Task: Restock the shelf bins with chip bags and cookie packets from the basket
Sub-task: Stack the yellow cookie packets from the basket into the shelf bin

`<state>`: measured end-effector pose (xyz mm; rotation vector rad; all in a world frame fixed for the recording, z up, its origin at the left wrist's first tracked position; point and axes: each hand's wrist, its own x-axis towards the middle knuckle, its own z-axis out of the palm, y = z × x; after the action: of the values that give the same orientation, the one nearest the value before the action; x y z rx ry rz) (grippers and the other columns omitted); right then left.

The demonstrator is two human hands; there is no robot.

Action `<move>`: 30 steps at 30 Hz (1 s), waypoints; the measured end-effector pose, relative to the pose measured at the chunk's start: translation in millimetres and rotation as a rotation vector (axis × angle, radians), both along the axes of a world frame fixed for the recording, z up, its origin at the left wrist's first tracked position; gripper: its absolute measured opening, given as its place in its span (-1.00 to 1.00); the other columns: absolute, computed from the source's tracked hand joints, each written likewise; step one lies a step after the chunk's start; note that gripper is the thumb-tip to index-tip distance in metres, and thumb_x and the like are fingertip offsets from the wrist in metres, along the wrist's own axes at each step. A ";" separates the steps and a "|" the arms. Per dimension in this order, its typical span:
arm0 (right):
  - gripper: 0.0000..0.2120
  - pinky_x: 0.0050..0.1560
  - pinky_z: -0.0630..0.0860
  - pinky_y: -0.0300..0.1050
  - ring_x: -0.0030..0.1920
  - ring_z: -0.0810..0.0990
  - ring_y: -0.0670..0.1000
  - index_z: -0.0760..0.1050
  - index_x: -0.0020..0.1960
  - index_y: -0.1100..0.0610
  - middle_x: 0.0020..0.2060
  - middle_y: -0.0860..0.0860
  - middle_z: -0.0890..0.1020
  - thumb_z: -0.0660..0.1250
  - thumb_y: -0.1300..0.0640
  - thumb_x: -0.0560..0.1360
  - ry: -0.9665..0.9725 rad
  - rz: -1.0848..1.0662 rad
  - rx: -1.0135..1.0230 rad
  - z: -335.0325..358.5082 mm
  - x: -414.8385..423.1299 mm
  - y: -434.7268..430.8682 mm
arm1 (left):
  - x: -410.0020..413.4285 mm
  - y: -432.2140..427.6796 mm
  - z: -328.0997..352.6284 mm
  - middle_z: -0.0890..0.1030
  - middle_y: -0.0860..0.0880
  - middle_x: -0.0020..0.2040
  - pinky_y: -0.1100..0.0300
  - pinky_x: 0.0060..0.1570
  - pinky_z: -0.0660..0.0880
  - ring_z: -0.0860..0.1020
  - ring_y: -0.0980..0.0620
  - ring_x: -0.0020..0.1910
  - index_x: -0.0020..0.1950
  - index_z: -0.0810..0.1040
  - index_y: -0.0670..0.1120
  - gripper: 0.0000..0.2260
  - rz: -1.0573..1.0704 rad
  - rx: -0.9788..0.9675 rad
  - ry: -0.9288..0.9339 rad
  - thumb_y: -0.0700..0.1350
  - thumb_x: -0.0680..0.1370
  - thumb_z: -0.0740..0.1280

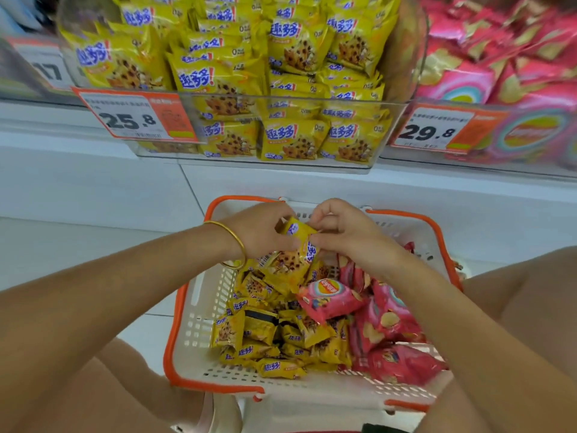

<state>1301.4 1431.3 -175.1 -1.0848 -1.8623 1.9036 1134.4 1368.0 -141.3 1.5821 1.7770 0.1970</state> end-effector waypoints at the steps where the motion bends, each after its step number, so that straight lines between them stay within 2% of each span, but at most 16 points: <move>1: -0.80 -0.22 0.56 -0.21 -0.24 0.59 -0.02 0.42 -0.02 0.12 -0.13 0.06 0.59 0.32 0.37 0.49 0.042 -0.057 -0.023 4.4 2.2 0.1 | 0.6 2.7 5.2 0.50 0.01 -0.14 0.42 -0.25 0.39 0.48 0.10 -0.19 0.20 0.46 -0.11 -0.71 0.024 0.023 -0.038 -0.05 0.52 0.36; 3: -0.84 -0.12 0.59 -0.14 -0.16 0.62 0.01 0.46 0.05 0.10 -0.09 0.10 0.61 0.36 0.22 0.49 0.090 -0.159 -0.051 14.9 7.4 -1.3 | 0.3 8.3 16.1 0.56 -0.12 -0.06 0.17 -0.09 0.52 0.56 -0.05 -0.10 0.12 0.48 -0.14 -0.78 0.093 0.075 -0.177 -0.12 0.51 0.38; 4: -0.78 -0.07 0.60 -0.10 -0.11 0.64 0.01 0.47 0.08 0.09 -0.07 0.10 0.62 0.38 0.11 0.46 0.087 -0.184 -0.045 21.2 9.2 -3.3 | 0.7 10.6 23.2 0.59 -0.16 -0.01 0.10 -0.07 0.54 0.58 -0.08 -0.06 0.11 0.47 -0.14 -0.78 0.129 0.109 -0.242 -0.15 0.51 0.38; 5: -0.70 -0.06 0.60 -0.08 -0.08 0.64 0.00 0.47 0.12 0.07 -0.06 0.07 0.63 0.39 0.03 0.42 0.078 -0.190 -0.032 28.8 10.6 -6.0 | 1.3 13.0 31.1 0.60 -0.16 -0.01 0.13 -0.12 0.57 0.60 -0.06 -0.10 0.12 0.46 -0.13 -0.79 0.163 0.147 -0.301 -0.17 0.51 0.37; 7: -0.66 -0.15 0.61 -0.12 -0.11 0.65 -0.07 0.45 0.18 0.09 -0.07 0.03 0.64 0.40 0.11 0.43 0.104 -0.194 0.038 48.6 9.8 -9.9 | 2.9 19.1 46.8 0.61 -0.14 -0.06 0.22 -0.22 0.59 0.61 0.02 -0.21 0.17 0.44 -0.12 -0.74 0.205 0.233 -0.384 -0.17 0.51 0.37; 9: -0.67 -0.27 0.60 -0.15 -0.16 0.64 -0.08 0.45 0.21 0.16 -0.06 0.06 0.66 0.38 0.28 0.46 0.145 -0.197 0.185 75.9 6.2 -9.0 | 5.3 25.5 62.4 0.62 -0.22 -0.05 0.07 -0.15 0.61 0.62 -0.09 -0.17 0.21 0.45 -0.14 -0.66 0.235 0.374 -0.423 -0.10 0.49 0.40; 11: -0.69 -0.35 0.56 -0.17 -0.20 0.64 -0.05 0.46 0.19 0.21 -0.08 0.10 0.66 0.37 0.32 0.47 0.142 -0.223 0.330 106.9 1.4 0.7 | 7.9 31.1 76.7 0.62 -0.20 -0.08 -0.03 -0.12 0.57 0.61 -0.14 -0.12 0.17 0.44 -0.11 -0.62 0.269 0.600 -0.421 0.01 0.45 0.42; 14: -0.66 -0.36 0.55 -0.11 -0.20 0.64 0.02 0.44 0.19 0.20 -0.02 0.14 0.64 0.41 0.23 0.45 0.109 -0.296 0.526 152.5 -10.2 27.6 | 10.7 37.1 96.6 0.51 0.00 -0.16 0.13 -0.13 0.48 0.52 0.01 -0.18 0.26 0.39 -0.10 -0.65 0.295 0.962 -0.280 -0.01 0.52 0.30; 16: -0.71 -0.20 0.58 0.02 -0.11 0.63 0.07 0.44 0.07 0.09 0.01 0.12 0.61 0.42 0.10 0.40 0.017 -0.307 0.754 177.0 -21.1 44.7 | 6.8 39.2 106.1 0.45 0.01 -0.05 0.15 -0.10 0.45 0.49 0.01 -0.09 0.33 0.34 -0.14 -0.59 0.287 1.072 -0.164 -0.01 0.53 0.24; 18: -0.77 -0.06 0.49 -0.03 -0.05 0.55 0.04 0.41 0.02 0.06 -0.03 0.03 0.57 0.40 0.09 0.43 -0.204 -0.279 0.994 194.5 -32.6 61.3 | -3.0 42.0 106.7 0.45 -0.04 0.08 0.11 0.03 0.40 0.47 -0.07 0.04 0.33 0.36 -0.18 -0.60 0.248 1.123 0.039 -0.03 0.54 0.22; 20: -0.75 -0.05 0.40 -0.12 0.02 0.49 0.05 0.42 0.10 0.11 -0.01 0.03 0.51 0.37 0.16 0.46 -0.553 -0.220 1.184 200.5 -45.3 77.6 | -13.6 43.6 101.4 0.50 -0.14 0.11 0.08 0.10 0.29 0.44 -0.17 0.11 0.24 0.45 -0.19 -0.66 0.203 1.140 0.304 -0.04 0.55 0.20; 23: -0.78 0.07 0.38 -0.01 0.19 0.51 0.19 0.46 0.10 0.13 0.14 0.14 0.55 0.29 0.27 0.46 -0.924 -0.142 1.255 195.4 -63.4 88.1 | -20.9 43.7 94.2 0.55 -0.10 0.12 0.02 0.04 0.23 0.42 -0.18 0.13 0.13 0.52 -0.13 -0.68 0.181 1.065 0.524 0.02 0.52 0.14; 26: -0.73 0.18 0.33 0.03 0.23 0.49 0.21 0.49 0.12 0.15 0.18 0.17 0.55 0.21 0.34 0.46 -1.036 -0.141 1.325 189.7 -73.7 96.7 | -23.1 44.3 87.4 0.57 -0.07 0.10 0.01 0.06 0.19 0.45 -0.16 0.14 0.06 0.55 -0.11 -0.68 0.145 1.022 0.580 0.04 0.52 0.12; 28: -0.72 0.07 0.34 0.01 0.21 0.50 0.23 0.49 0.10 0.16 0.17 0.17 0.55 0.20 0.37 0.46 -1.076 -0.091 1.379 188.2 -77.2 106.3 | -23.0 45.0 83.6 0.57 -0.07 0.10 -0.04 0.09 0.21 0.45 -0.16 0.16 0.06 0.56 -0.11 -0.65 0.129 0.991 0.575 0.06 0.53 0.10; 30: -0.70 -0.07 0.32 0.00 0.19 0.51 0.25 0.46 0.17 0.22 0.17 0.20 0.54 0.21 0.40 0.46 -1.090 -0.024 1.411 185.0 -77.6 118.2 | -21.9 45.3 81.7 0.57 -0.06 0.11 -0.08 0.13 0.25 0.45 -0.16 0.18 0.07 0.56 -0.10 -0.62 0.118 0.960 0.560 0.08 0.53 0.07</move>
<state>1223.8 1549.5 9.9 -1.4691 -2.6955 -0.5046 1112.6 1413.3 -59.6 2.3502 2.3937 0.8294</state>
